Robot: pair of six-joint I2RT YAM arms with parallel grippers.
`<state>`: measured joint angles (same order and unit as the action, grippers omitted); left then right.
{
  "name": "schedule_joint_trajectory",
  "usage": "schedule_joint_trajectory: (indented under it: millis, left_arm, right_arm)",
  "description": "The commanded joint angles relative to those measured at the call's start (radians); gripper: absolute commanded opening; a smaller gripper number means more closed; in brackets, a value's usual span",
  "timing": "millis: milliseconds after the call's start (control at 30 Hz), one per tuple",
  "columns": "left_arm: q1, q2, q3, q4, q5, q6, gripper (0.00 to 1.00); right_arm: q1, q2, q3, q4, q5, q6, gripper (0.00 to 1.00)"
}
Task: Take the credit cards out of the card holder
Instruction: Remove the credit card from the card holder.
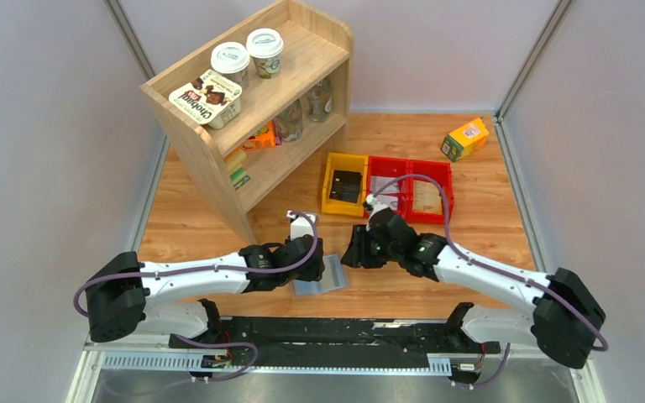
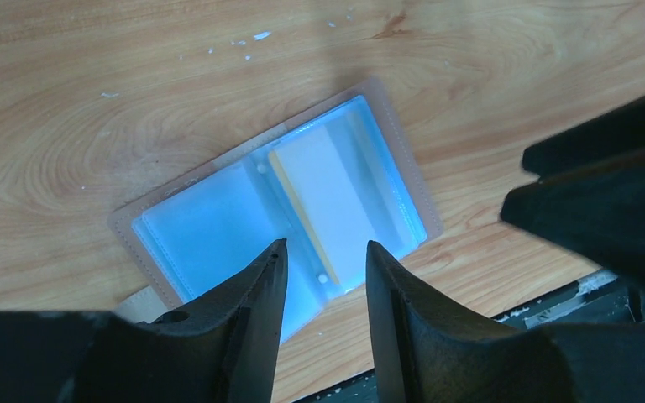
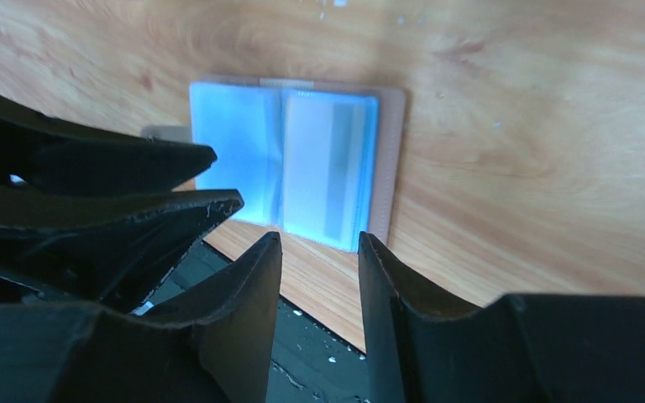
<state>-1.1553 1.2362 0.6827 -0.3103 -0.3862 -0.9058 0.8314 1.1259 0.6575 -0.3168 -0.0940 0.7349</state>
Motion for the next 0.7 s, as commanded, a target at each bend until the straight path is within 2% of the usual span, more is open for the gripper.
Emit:
schedule_joint_trajectory:
  millis: [0, 133, 433, 667]
  left_arm:
    - [0.028, -0.006, -0.037, 0.004, 0.02, -0.065, 0.47]
    - [0.04, -0.029, -0.089, -0.025, 0.01, -0.099, 0.46]
    - [0.054, -0.038, -0.138, -0.09, -0.016, -0.173, 0.44]
    - [0.057, 0.011, -0.137, -0.082, 0.007, -0.182, 0.36]
  right_arm:
    - [0.087, 0.107, 0.002, 0.13, 0.048, 0.075, 0.41]
    - [0.127, 0.193, 0.014, 0.157, 0.059, 0.075, 0.41]
    - [0.133, 0.278, 0.017, 0.197, 0.028, 0.07, 0.4]
    - [0.133, 0.337, 0.03, 0.194, 0.023, 0.057, 0.4]
